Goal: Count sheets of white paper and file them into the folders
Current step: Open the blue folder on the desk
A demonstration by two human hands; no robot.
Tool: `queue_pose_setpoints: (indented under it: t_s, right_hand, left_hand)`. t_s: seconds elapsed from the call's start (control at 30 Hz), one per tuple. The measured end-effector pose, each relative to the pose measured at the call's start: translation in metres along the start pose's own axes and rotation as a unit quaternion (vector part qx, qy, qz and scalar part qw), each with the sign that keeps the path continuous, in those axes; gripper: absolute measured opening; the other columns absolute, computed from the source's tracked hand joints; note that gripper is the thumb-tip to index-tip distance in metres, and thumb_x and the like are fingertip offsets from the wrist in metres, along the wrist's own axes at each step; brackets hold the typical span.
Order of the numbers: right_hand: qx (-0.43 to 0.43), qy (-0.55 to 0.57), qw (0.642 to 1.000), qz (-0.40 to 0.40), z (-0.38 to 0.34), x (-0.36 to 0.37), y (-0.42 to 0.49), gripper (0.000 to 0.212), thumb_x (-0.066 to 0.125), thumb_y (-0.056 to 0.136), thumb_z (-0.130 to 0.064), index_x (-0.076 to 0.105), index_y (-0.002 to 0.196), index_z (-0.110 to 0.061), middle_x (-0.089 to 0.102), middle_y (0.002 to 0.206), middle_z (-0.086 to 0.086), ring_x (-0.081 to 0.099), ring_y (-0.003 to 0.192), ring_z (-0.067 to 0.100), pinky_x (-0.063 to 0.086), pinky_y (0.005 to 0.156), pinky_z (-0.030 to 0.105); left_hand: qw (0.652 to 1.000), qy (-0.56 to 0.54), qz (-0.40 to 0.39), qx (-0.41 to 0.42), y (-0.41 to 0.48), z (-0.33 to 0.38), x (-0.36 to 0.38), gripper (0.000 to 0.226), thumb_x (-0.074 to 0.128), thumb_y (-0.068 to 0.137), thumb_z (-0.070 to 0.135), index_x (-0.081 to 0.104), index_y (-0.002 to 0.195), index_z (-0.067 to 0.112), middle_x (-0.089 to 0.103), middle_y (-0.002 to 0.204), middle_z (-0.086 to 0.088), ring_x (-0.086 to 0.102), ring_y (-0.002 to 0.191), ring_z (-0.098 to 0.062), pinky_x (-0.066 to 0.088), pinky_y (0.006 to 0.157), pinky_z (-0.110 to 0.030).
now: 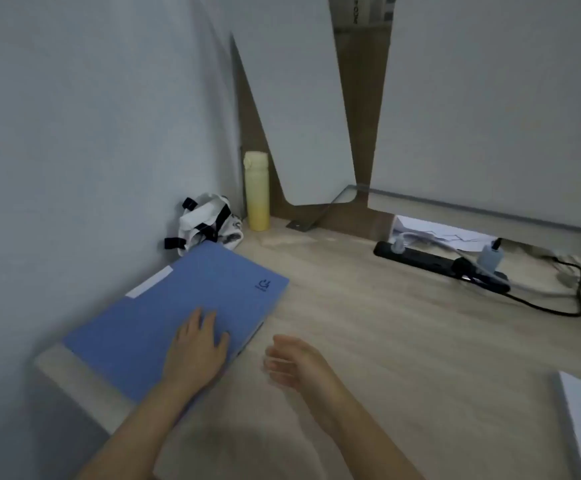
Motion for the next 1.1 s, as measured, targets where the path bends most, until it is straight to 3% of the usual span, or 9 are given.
queue_pose_setpoints:
  t_s: [0.13,0.23,0.43,0.53,0.7,0.83,0.9,1.0,1.1]
  right_hand:
    - [0.052,-0.018,0.998,-0.018,0.015,0.023,0.018,0.052,0.05,0.091,-0.019,0.031,0.139,-0.011,0.054,0.082,0.001,0.054,0.077,0.012,0.044,0.071,0.021]
    - [0.077,-0.036,0.996,-0.028,0.022,0.028,0.029,0.06,0.05,0.091,-0.018,0.023,0.144,-0.011,0.055,0.083,0.001,0.055,0.081,0.012,0.045,0.075,0.02]
    - [0.062,-0.046,0.995,-0.058,0.013,0.031,0.035,0.044,0.048,0.09,-0.014,0.037,0.132,-0.019,0.063,0.095,0.006,0.058,0.096,0.017,0.042,0.102,0.036]
    - [0.047,-0.044,0.995,-0.071,0.012,0.035,0.038,0.035,0.048,0.091,-0.015,0.044,0.125,-0.018,0.062,0.113,0.004,0.06,0.099,0.016,0.053,0.082,0.024]
    - [-0.036,0.02,0.998,0.039,0.005,0.007,0.039,0.035,0.047,0.088,0.002,0.049,0.115,-0.02,0.06,0.119,0.003,0.059,0.107,0.019,0.05,0.088,0.029]
    - [-0.106,0.017,0.986,0.124,-0.02,-0.05,0.017,0.04,0.04,0.086,0.012,0.05,0.091,-0.026,0.062,0.1,-0.003,0.06,0.085,0.009,0.053,0.069,0.014]
    - [-0.107,0.018,0.983,0.149,-0.025,-0.088,0.003,0.04,0.043,0.086,0.01,0.05,0.103,-0.026,0.062,0.104,0.001,0.062,0.09,0.015,0.054,0.069,0.017]
    - [-0.073,0.029,0.98,0.182,-0.02,-0.142,-0.017,0.047,0.05,0.087,0.002,0.047,0.126,-0.025,0.063,0.119,0.007,0.064,0.102,0.031,0.053,0.085,0.044]
    - [-0.057,0.01,0.977,0.204,-0.017,-0.181,-0.039,0.049,0.051,0.088,-0.001,0.049,0.126,-0.032,0.068,0.113,0.005,0.069,0.092,0.03,0.056,0.07,0.039]
  left_hand:
    - [0.998,0.024,0.044,-0.04,0.02,-0.032,-0.008,0.059,0.031,0.098,0.041,0.023,0.147,0.009,0.015,0.157,-0.015,0.015,0.145,-0.029,0.016,0.119,-0.04]
    - [0.994,0.032,0.073,-0.08,0.044,-0.053,-0.019,0.068,0.034,0.094,0.051,0.024,0.146,0.008,0.018,0.156,-0.019,0.016,0.145,-0.031,0.015,0.119,-0.043]
    - [0.987,0.041,0.072,-0.139,0.074,-0.077,-0.035,0.096,0.045,0.076,0.073,0.026,0.143,0.008,0.029,0.149,-0.018,0.023,0.14,-0.033,0.019,0.116,-0.047]
    - [0.987,0.009,0.078,-0.14,0.077,-0.074,-0.042,0.1,0.054,0.066,0.076,0.036,0.137,0.009,0.037,0.14,-0.018,0.031,0.133,-0.037,0.022,0.112,-0.047]
    - [0.986,0.035,0.116,-0.115,0.07,-0.041,-0.033,0.081,0.062,0.073,0.064,0.051,0.12,0.0,0.047,0.12,-0.023,0.043,0.114,-0.038,0.037,0.096,-0.046]
    - [0.992,-0.05,0.063,-0.101,0.069,-0.004,-0.013,0.053,0.059,0.086,0.04,0.049,0.117,-0.001,0.049,0.12,-0.021,0.047,0.112,-0.038,0.039,0.088,-0.043]
    - [0.993,-0.094,0.012,-0.075,0.065,0.019,-0.001,0.035,0.053,0.089,0.039,0.051,0.103,0.007,0.055,0.109,-0.012,0.054,0.099,-0.032,0.039,0.076,-0.036]
    - [0.989,-0.138,-0.057,-0.015,0.049,0.066,0.021,0.028,0.047,0.092,0.037,0.049,0.068,0.021,0.057,0.082,-0.002,0.053,0.074,-0.021,0.036,0.065,-0.03]
    - [0.982,-0.173,-0.044,0.057,0.032,0.117,0.043,0.012,0.05,0.091,0.033,0.057,0.085,0.024,0.052,0.105,-0.004,0.056,0.092,-0.022,0.042,0.081,-0.032]
Point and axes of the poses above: each hand's wrist, its own y-axis towards the middle knuckle, its own x-axis out of the palm, z = x × y, the point moved 6 cm from there along y, towards the middle knuckle
